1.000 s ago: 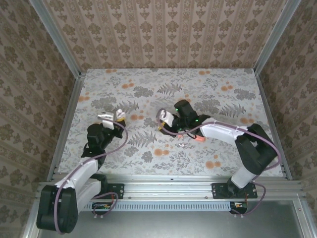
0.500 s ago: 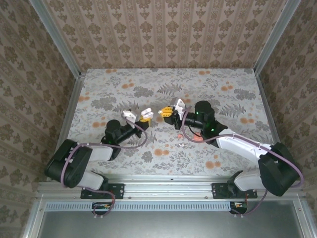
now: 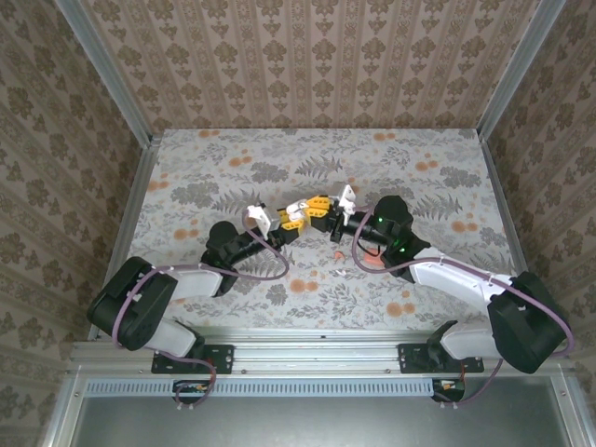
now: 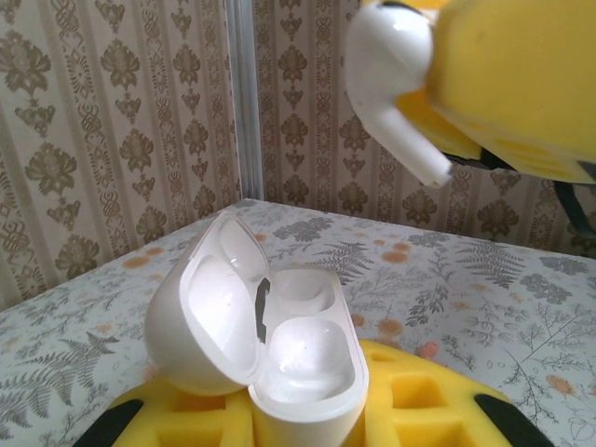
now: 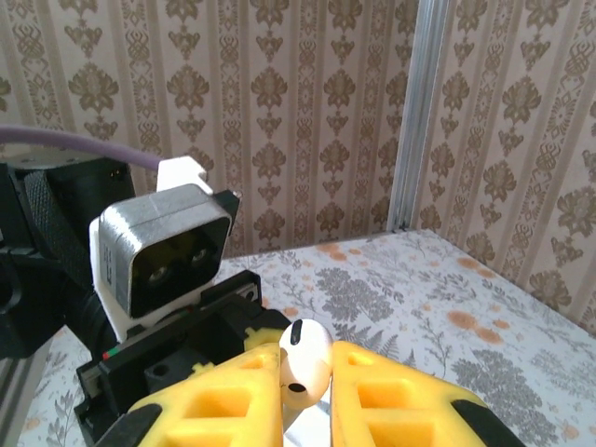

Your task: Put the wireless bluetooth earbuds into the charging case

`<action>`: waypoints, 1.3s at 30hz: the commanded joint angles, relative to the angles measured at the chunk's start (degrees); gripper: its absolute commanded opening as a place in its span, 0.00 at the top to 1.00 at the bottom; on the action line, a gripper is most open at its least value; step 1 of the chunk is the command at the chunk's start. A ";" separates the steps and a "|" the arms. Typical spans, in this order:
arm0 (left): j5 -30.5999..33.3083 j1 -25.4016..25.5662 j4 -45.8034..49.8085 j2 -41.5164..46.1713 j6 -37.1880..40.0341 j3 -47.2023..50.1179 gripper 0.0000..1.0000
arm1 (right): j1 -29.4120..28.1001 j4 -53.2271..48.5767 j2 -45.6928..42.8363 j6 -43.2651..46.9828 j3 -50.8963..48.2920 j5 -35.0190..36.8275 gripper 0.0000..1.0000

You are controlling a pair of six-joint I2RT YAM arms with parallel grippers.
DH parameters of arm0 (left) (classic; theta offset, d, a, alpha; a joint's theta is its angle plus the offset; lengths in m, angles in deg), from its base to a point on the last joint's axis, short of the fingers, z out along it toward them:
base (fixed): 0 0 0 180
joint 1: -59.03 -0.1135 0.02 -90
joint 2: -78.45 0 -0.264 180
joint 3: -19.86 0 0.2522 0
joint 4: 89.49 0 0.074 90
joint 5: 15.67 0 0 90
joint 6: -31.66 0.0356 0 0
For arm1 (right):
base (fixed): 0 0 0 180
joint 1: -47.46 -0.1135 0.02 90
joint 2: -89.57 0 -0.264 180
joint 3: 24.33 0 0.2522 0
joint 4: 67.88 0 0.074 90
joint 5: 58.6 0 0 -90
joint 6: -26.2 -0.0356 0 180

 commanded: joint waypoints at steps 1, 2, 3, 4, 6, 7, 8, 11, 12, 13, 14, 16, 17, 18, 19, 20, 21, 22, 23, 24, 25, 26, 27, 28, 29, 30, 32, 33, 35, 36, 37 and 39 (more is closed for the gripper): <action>-1.67 0.59 -2.81 0.21 1.07 -1.59 0.89 | -0.15 5.32 1.37 -2.40 -0.60 -1.24 0.83; -1.61 0.64 -2.84 0.36 0.85 -1.58 0.89 | -0.14 5.94 1.73 -2.58 -0.51 -1.28 0.83; -1.49 0.64 -2.85 0.39 0.55 -1.58 0.89 | -0.17 6.41 2.03 -2.73 -0.50 -1.44 0.83; -1.45 0.77 -2.89 0.51 0.36 -1.58 0.89 | -0.21 6.82 2.37 -2.90 -0.40 -1.54 0.83; -1.35 0.72 -2.81 0.70 0.06 -1.58 0.89 | -0.35 7.68 3.18 -3.20 -0.21 -1.79 0.83; -1.18 0.72 -2.81 0.81 -0.18 -1.59 0.89 | -0.44 7.93 3.60 -3.26 0.03 -1.98 0.83; -1.04 0.80 -2.82 0.98 -0.25 -1.56 0.89 | -0.50 8.23 3.89 -3.37 0.19 -2.03 0.83; -0.51 0.85 -2.89 1.35 -0.65 -1.50 0.89 | -0.63 8.59 4.57 -3.64 0.70 -2.34 0.83; -0.46 0.89 -2.88 1.56 -0.84 -1.50 0.89 | -0.66 8.85 4.56 -3.74 0.82 -2.42 0.83; -0.34 0.90 -2.86 1.61 -0.92 -1.41 0.89 | -0.77 9.02 5.37 -3.84 0.92 -2.50 0.83; -0.25 0.90 -2.89 1.79 -1.02 -1.42 0.89 | -0.82 9.24 6.33 -3.99 1.09 -2.59 0.83; -0.10 0.90 -2.85 1.92 -1.18 -1.32 0.89 | -0.96 9.60 6.88 -4.23 1.22 -2.69 0.83; -0.07 0.97 -2.82 1.97 -1.32 -1.39 0.89 | -1.01 9.84 7.11 -4.39 1.34 -2.82 0.83; 0.04 0.99 -2.82 2.06 -1.43 -1.40 0.89 | -1.09 10.13 7.55 -4.52 1.41 -2.91 0.83; 0.09 0.99 -2.86 2.10 -1.56 -1.41 0.89 | -1.18 10.39 7.78 -4.68 1.49 -3.05 0.83; 0.10 0.99 -2.82 2.15 -1.71 -1.48 0.89 | -1.27 10.57 8.09 -4.83 1.61 -3.11 0.83; 0.18 0.99 -2.82 2.17 -1.73 -1.43 0.89 | -1.35 10.64 8.34 -4.87 1.71 -3.12 0.83; 0.19 0.99 -2.82 2.19 -1.79 -1.57 0.89 | -1.38 10.68 8.56 -4.92 1.78 -3.13 0.83; 0.24 0.97 -2.86 2.24 -1.93 -1.58 0.89 | -1.47 10.87 8.74 -4.96 1.81 -3.13 0.83; 0.19 0.99 -2.89 2.23 -2.01 -1.67 0.89 | -1.49 11.10 8.93 -5.12 1.80 -3.13 0.83; 0.24 0.99 -2.83 2.32 -2.06 -1.67 0.89 | -1.54 11.37 9.06 -5.20 1.79 -3.14 0.83; 0.27 1.03 -2.87 2.32 -2.13 -1.75 0.89 | -1.53 11.61 9.23 -5.31 1.88 -3.13 0.83; 0.29 1.01 -2.81 2.32 -2.15 -1.69 0.89 | -1.62 11.65 9.39 -5.32 1.86 -3.21 0.83; 0.35 1.02 -2.81 2.43 -2.22 -1.67 0.89 | -1.62 11.66 9.46 -5.32 1.89 -3.22 0.83; 0.55 1.08 -2.86 2.50 -2.24 -1.67 0.89 | -1.66 11.65 9.53 -5.24 1.89 -3.17 0.83; 0.55 1.11 -2.86 2.61 -2.31 -1.67 0.89 | -1.58 11.58 9.65 -5.23 1.89 -3.22 0.83; 0.74 1.08 -2.83 2.89 -2.32 -1.66 0.89 | -1.71 11.47 9.84 -5.14 1.80 -3.22 0.83; 0.73 1.08 -2.84 3.04 -2.45 -1.72 0.89 | -1.71 11.28 10.09 -4.99 1.76 -3.22 0.83; 0.72 1.08 -2.81 3.28 -2.67 -1.74 0.89 | -1.83 10.99 10.34 -4.55 1.71 -3.15 0.83; 0.77 1.13 -2.79 3.37 -2.74 -1.77 0.89 | -1.80 10.86 10.60 -4.31 1.63 -3.15 0.83; 0.74 1.16 -2.87 3.54 -2.82 -1.85 0.89 | -1.82 10.81 10.62 -4.24 1.56 -3.14 0.83; 0.96 1.14 -2.88 3.81 -2.93 -1.85 0.89 | -1.87 10.81 10.88 -4.07 1.43 -3.41 0.83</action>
